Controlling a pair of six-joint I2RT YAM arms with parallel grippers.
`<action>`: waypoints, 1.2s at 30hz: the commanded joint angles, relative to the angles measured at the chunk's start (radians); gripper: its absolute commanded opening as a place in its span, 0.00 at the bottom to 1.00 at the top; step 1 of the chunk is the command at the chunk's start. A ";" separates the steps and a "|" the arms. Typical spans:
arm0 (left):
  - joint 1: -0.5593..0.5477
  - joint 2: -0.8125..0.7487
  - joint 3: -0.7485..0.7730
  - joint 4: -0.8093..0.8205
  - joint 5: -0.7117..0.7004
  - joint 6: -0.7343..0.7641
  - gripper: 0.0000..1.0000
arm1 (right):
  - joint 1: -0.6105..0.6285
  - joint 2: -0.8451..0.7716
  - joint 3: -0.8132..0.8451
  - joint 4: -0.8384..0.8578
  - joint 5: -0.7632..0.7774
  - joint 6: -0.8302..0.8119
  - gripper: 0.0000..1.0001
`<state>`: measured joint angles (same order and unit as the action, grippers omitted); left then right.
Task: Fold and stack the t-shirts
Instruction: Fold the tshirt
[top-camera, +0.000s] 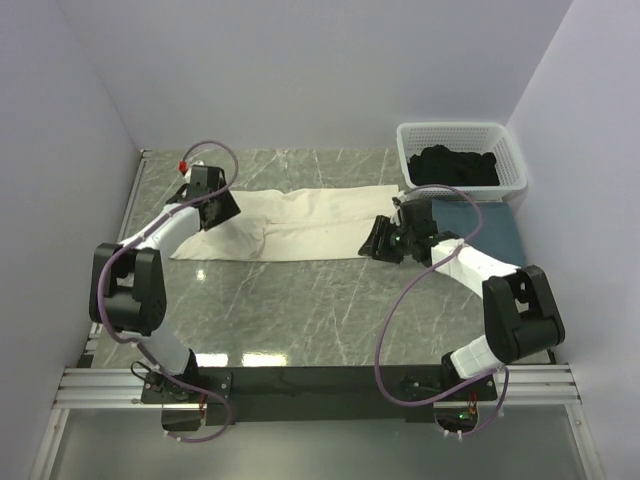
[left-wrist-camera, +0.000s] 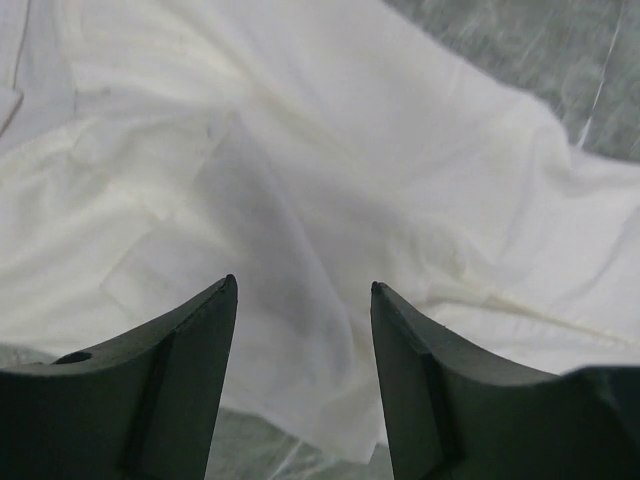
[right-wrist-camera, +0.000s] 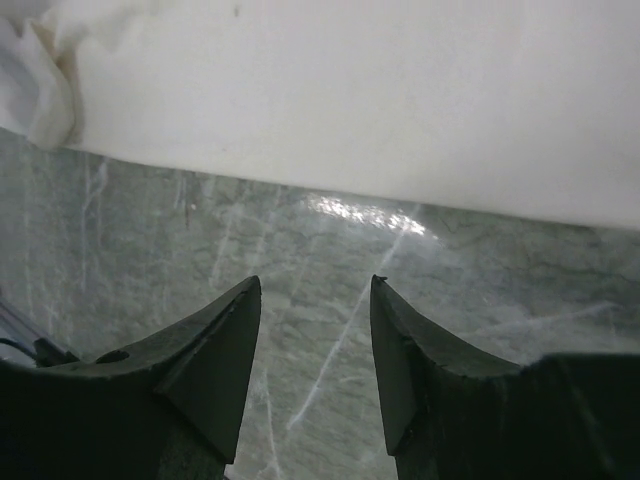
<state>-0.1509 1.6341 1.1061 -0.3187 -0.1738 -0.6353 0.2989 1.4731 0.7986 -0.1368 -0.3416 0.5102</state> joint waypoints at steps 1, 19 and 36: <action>0.030 0.061 0.101 0.013 -0.013 -0.004 0.61 | 0.020 0.038 0.057 0.121 -0.094 0.036 0.55; 0.246 0.067 -0.029 0.079 -0.035 -0.138 0.59 | 0.051 0.397 0.251 0.215 -0.001 0.220 0.54; 0.303 0.007 -0.253 -0.032 0.037 -0.237 0.55 | -0.061 0.360 0.084 -0.114 0.067 0.214 0.56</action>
<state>0.1421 1.6695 0.9249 -0.2466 -0.1577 -0.8425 0.2638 1.8267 0.9585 0.0139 -0.3634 0.7761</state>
